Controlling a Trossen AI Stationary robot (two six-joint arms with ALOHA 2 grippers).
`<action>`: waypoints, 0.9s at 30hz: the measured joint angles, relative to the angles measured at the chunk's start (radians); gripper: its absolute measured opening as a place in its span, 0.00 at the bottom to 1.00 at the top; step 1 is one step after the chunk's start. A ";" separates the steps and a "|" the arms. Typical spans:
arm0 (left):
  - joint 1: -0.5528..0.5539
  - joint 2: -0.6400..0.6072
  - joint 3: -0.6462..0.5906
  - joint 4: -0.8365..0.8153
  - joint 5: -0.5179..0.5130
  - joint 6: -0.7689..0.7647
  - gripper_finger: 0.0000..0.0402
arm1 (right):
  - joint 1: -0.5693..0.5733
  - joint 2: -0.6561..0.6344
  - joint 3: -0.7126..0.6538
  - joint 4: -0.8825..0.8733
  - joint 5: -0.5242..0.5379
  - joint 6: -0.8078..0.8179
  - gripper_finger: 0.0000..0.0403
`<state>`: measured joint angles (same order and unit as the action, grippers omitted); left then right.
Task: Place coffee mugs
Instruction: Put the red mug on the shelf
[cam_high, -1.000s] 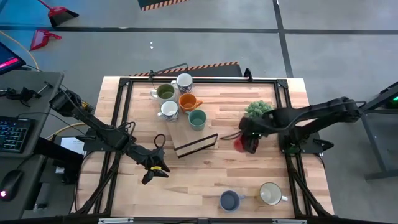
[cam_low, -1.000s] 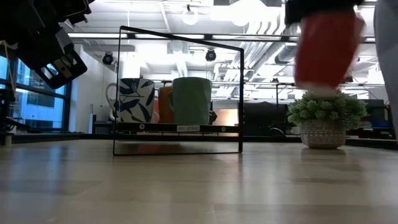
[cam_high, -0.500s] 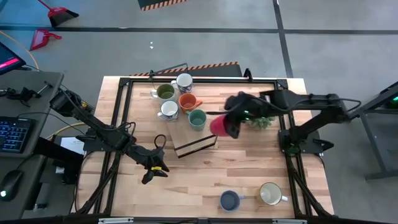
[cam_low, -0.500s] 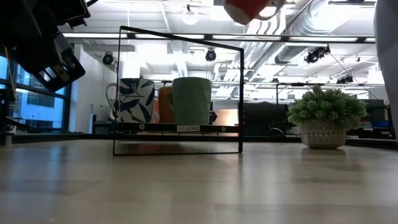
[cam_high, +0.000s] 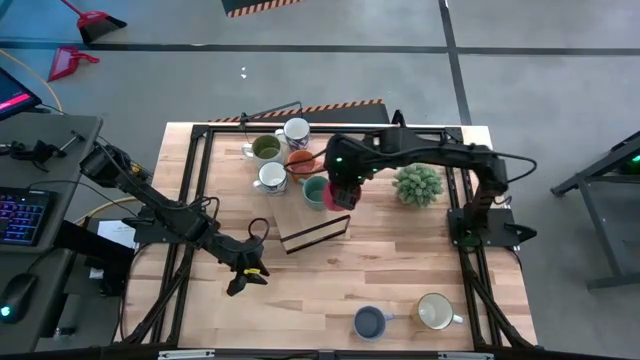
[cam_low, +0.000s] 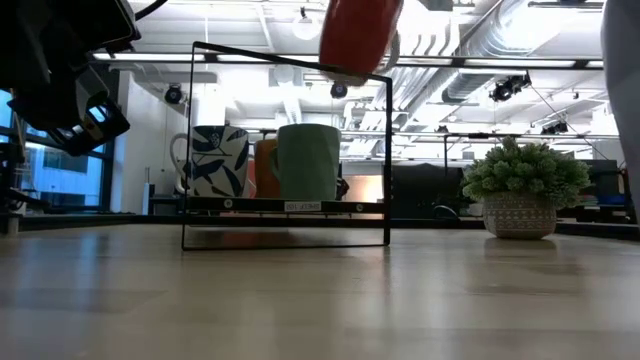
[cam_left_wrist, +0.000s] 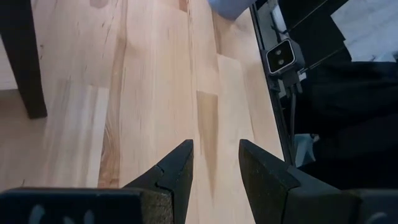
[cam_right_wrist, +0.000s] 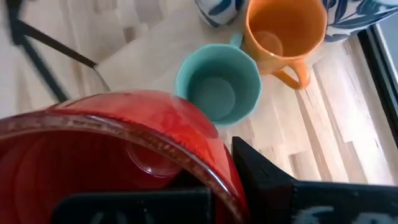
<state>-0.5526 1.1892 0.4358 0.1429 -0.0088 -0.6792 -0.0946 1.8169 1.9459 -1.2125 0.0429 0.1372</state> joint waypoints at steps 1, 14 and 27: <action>0.000 0.000 0.000 0.000 0.000 0.000 0.29 | -0.002 0.014 0.002 0.004 0.000 -0.007 0.00; 0.000 0.000 0.000 -0.004 -0.001 0.001 0.29 | -0.011 0.064 0.004 0.019 -0.055 -0.048 0.00; 0.000 0.000 0.000 -0.011 -0.001 0.001 0.29 | -0.010 0.085 0.004 -0.004 -0.057 -0.068 0.00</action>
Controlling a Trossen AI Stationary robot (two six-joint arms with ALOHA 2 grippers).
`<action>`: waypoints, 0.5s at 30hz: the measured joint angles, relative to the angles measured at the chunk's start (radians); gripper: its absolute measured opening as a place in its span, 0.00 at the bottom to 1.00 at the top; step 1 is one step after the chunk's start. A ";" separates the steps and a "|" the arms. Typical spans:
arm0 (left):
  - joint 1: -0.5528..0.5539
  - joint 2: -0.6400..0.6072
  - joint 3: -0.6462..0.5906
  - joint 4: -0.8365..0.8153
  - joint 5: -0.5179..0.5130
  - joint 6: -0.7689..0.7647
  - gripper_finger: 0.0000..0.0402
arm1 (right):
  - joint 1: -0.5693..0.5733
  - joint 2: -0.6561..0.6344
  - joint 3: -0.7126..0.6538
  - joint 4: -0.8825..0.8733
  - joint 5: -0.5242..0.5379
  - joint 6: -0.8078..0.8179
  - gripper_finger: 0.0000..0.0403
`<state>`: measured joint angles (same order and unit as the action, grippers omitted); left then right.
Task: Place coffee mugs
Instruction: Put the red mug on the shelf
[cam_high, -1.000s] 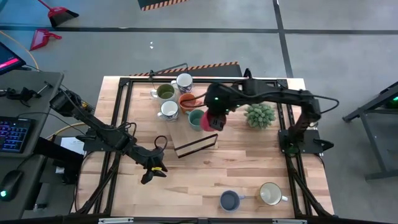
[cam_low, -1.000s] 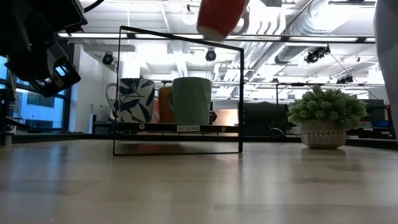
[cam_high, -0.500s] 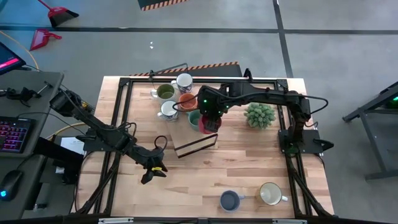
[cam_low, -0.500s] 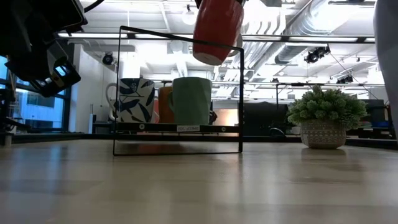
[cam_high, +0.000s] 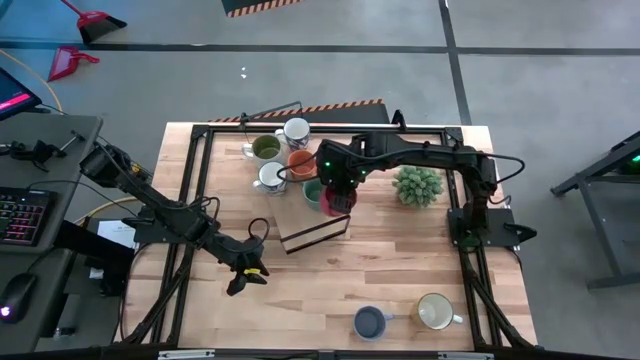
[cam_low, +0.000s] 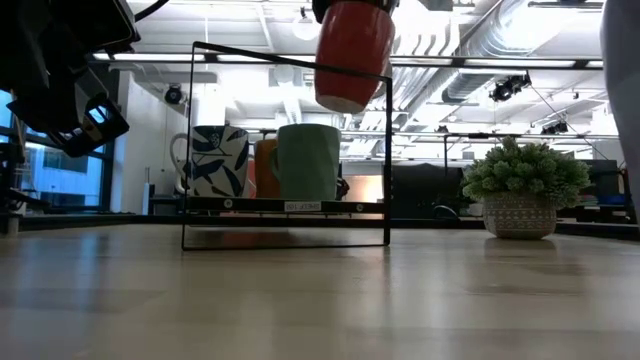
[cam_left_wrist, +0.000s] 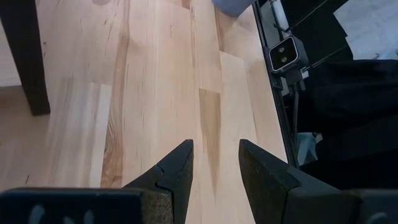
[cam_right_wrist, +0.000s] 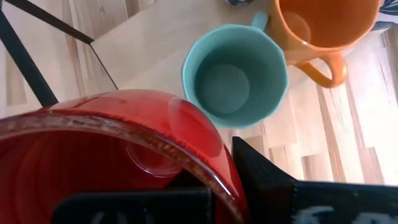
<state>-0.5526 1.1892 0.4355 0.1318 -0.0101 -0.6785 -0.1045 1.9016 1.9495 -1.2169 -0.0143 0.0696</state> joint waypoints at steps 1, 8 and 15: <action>0.000 0.000 0.000 0.000 0.000 0.000 0.29 | 0.000 0.002 0.000 0.000 -0.004 0.000 0.00; 0.000 0.000 0.000 -0.001 0.000 -0.001 0.29 | 0.000 0.017 0.000 -0.020 -0.022 -0.006 0.00; 0.000 0.000 0.000 -0.002 0.000 0.000 0.29 | -0.001 0.028 0.000 -0.026 -0.025 -0.024 0.00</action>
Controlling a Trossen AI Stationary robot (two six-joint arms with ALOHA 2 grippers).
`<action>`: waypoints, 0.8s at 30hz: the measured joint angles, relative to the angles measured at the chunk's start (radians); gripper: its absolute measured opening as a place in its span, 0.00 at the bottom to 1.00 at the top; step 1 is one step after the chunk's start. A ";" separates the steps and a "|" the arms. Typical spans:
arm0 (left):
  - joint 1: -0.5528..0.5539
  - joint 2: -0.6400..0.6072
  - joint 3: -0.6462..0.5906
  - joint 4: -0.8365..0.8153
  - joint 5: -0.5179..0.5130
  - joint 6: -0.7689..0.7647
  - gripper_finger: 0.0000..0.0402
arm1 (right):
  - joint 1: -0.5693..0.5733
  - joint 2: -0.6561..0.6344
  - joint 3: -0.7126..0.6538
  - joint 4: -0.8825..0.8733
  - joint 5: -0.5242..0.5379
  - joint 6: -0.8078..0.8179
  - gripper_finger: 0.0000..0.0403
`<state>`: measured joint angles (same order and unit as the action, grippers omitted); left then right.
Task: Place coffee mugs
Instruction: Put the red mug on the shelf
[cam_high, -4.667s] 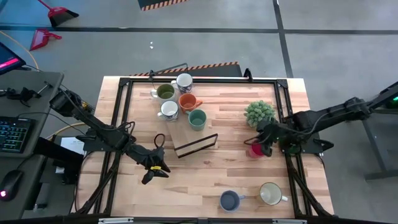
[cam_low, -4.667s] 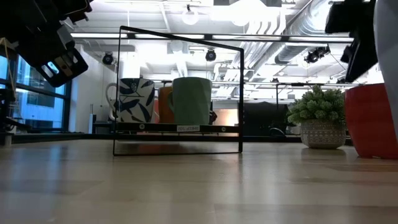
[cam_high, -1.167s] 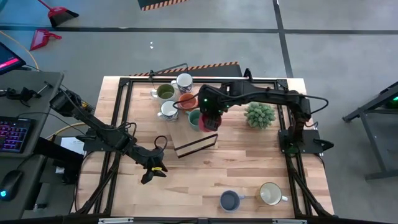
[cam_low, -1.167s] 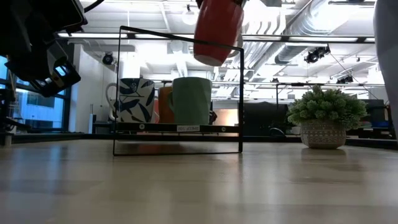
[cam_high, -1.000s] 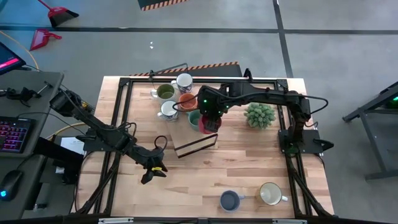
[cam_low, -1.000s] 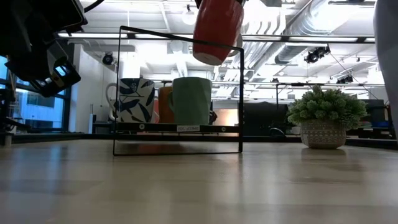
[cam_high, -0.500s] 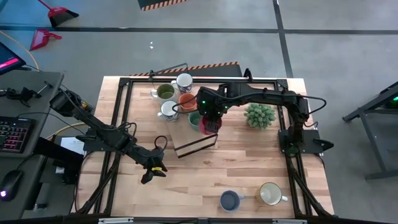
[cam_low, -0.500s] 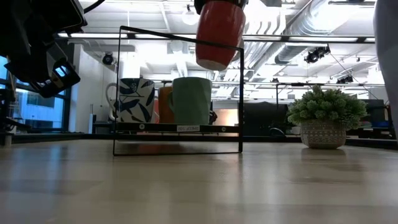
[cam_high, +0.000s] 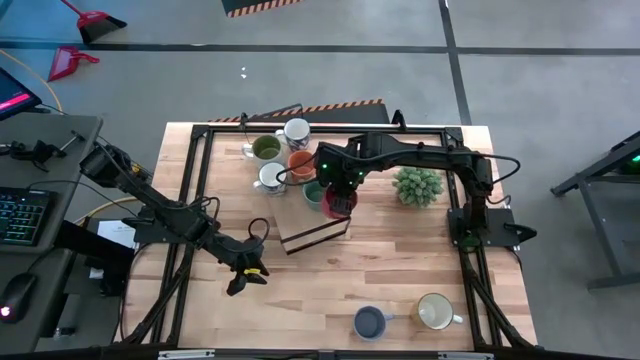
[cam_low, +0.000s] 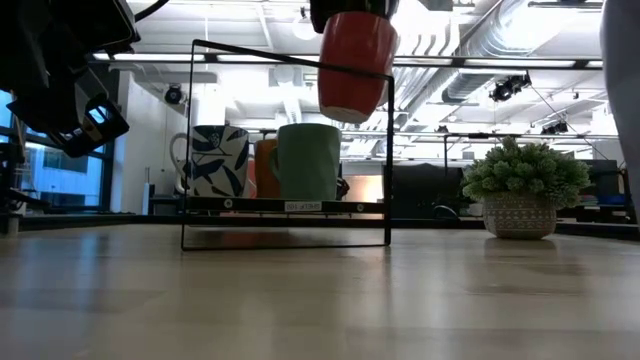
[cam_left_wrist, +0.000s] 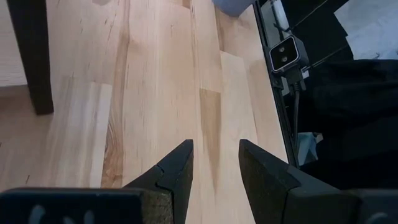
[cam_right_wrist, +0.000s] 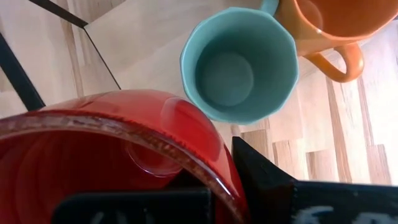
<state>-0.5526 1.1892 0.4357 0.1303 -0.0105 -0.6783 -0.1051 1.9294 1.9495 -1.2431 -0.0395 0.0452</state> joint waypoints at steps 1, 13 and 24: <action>0.000 0.000 0.000 0.000 0.000 0.000 0.29 | 0.000 0.004 0.000 0.000 -0.001 -0.001 0.00; 0.000 0.000 0.000 -0.001 0.000 0.001 0.29 | 0.000 0.049 0.000 -0.001 -0.023 -0.010 0.00; 0.000 0.000 0.000 -0.022 0.000 0.001 0.29 | 0.001 0.093 0.000 0.006 -0.029 0.051 0.00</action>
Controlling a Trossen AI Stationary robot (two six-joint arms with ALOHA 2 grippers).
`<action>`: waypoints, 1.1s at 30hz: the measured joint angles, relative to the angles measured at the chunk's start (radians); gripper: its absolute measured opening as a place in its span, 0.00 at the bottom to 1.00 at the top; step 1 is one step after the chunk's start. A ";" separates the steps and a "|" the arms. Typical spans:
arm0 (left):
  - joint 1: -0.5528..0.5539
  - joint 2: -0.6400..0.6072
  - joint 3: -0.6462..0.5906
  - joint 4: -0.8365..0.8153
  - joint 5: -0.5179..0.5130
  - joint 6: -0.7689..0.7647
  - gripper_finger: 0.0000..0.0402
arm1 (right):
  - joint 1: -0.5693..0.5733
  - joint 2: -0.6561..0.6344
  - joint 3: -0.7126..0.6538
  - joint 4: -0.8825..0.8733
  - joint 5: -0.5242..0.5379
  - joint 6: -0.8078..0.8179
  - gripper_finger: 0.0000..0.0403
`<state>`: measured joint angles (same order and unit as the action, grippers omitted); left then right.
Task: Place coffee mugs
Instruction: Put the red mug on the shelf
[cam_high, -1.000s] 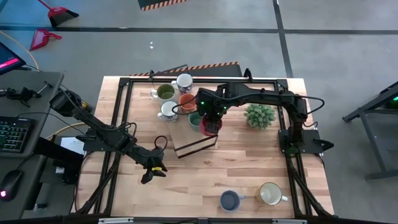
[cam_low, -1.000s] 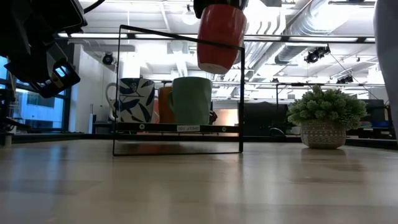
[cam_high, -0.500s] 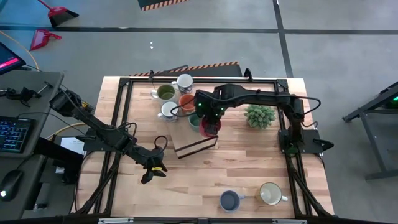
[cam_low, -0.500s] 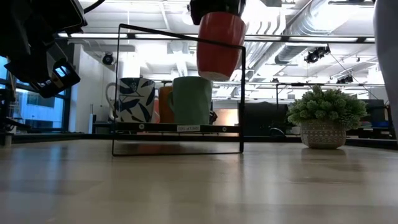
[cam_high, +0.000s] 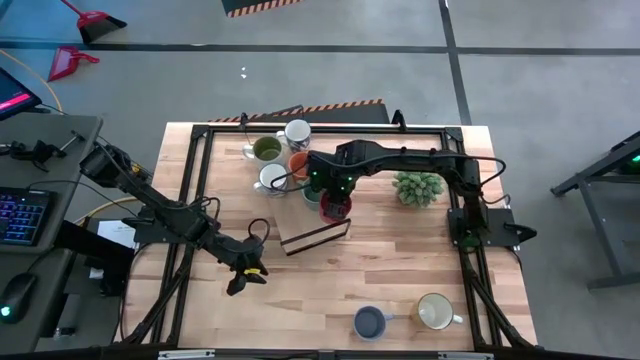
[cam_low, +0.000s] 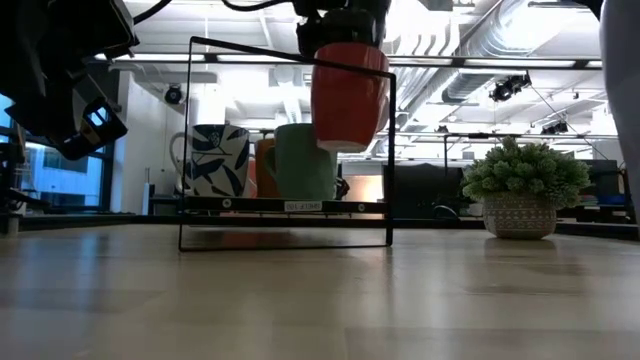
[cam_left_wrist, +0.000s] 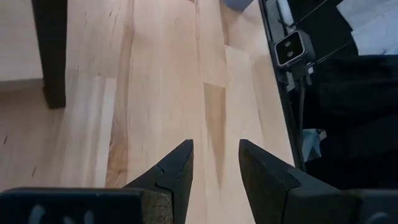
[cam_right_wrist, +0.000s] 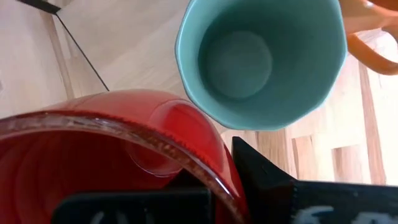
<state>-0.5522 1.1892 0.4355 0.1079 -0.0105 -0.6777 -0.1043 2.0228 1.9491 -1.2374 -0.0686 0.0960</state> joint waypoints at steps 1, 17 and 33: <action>0.000 0.000 0.000 -0.002 0.000 0.000 0.29 | 0.000 0.000 0.000 0.002 -0.002 0.005 0.00; 0.000 0.000 0.000 -0.027 0.000 0.001 0.29 | 0.007 0.035 -0.001 0.019 -0.004 0.118 0.00; 0.000 0.000 0.000 -0.045 0.000 0.000 0.29 | 0.026 0.074 -0.001 0.008 0.013 0.274 0.00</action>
<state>-0.5522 1.1892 0.4355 0.0633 -0.0105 -0.6773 -0.0783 2.0965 1.9484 -1.2291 -0.0558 0.3698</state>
